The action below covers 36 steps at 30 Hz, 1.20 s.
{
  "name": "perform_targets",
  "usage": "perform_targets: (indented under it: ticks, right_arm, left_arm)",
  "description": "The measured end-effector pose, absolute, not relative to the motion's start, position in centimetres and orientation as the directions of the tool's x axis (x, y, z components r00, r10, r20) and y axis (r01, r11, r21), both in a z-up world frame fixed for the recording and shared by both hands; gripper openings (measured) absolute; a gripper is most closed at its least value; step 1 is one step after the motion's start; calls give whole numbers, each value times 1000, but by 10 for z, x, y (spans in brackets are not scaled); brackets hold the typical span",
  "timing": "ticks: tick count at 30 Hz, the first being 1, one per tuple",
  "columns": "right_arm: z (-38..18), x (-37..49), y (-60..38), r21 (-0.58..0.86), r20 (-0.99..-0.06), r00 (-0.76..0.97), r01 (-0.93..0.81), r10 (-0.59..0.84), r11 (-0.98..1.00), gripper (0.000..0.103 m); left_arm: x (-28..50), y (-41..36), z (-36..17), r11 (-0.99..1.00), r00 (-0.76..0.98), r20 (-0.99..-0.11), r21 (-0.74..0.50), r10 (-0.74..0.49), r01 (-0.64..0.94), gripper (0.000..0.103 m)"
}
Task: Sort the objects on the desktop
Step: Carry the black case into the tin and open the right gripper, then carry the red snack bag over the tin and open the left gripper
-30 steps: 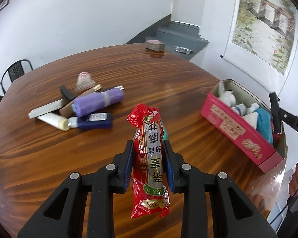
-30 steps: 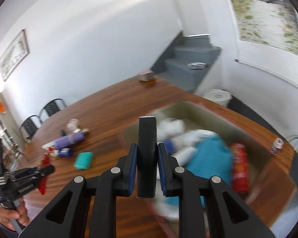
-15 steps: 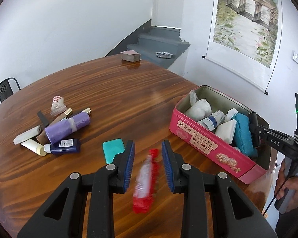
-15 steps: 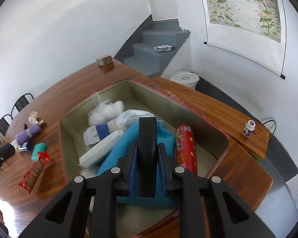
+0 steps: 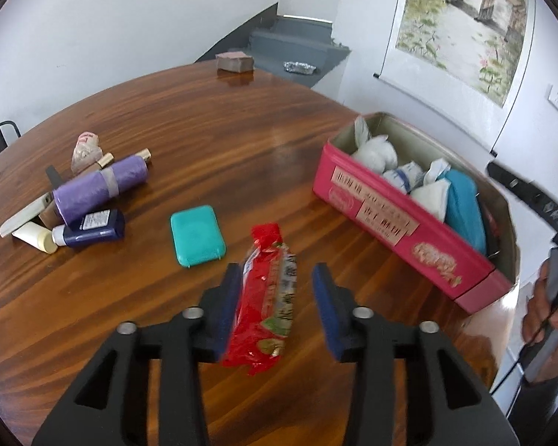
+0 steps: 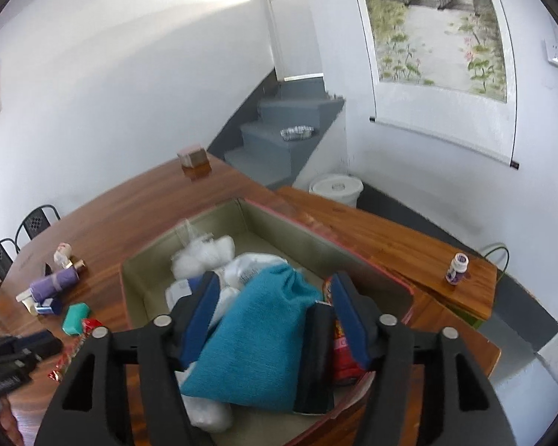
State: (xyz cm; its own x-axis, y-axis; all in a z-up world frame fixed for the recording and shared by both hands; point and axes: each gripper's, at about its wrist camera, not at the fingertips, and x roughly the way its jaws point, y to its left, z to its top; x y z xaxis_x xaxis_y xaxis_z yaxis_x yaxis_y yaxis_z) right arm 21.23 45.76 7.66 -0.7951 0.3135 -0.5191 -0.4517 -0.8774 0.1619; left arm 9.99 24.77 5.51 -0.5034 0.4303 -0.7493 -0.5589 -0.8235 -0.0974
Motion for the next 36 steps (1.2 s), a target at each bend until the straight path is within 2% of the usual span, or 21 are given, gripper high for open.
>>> perform_targets:
  ticks: [12, 13, 14, 15, 24, 36]
  right_arm:
    - [81, 213, 440, 161, -489, -826, -402, 281, -902, 72]
    - [80, 214, 440, 159, -488, -826, -401, 281, -902, 72]
    - [80, 214, 440, 158, -486, -827, -401, 282, -902, 72]
    - [80, 215, 440, 159, -484, -828, -401, 283, -902, 72]
    - [81, 221, 440, 173, -461, -845, -386, 272, -906, 72]
    - [81, 233, 456, 217, -440, -859, -384, 262, -897, 72]
  left_arm:
    - [88, 253, 22, -840, -494, -799, -25, 343, -542, 50]
    - [87, 252, 22, -844, -506, -794, -18, 338, -536, 45]
    - [88, 252, 22, -847, -512, -793, -9, 329, -531, 34]
    - [87, 251, 23, -849, -515, -791, -9, 329, -529, 34]
    - [88, 254, 54, -851, -548, -745, -50, 381, -523, 32]
    - [89, 330, 102, -768, -538, -667, -82, 516, -635, 32]
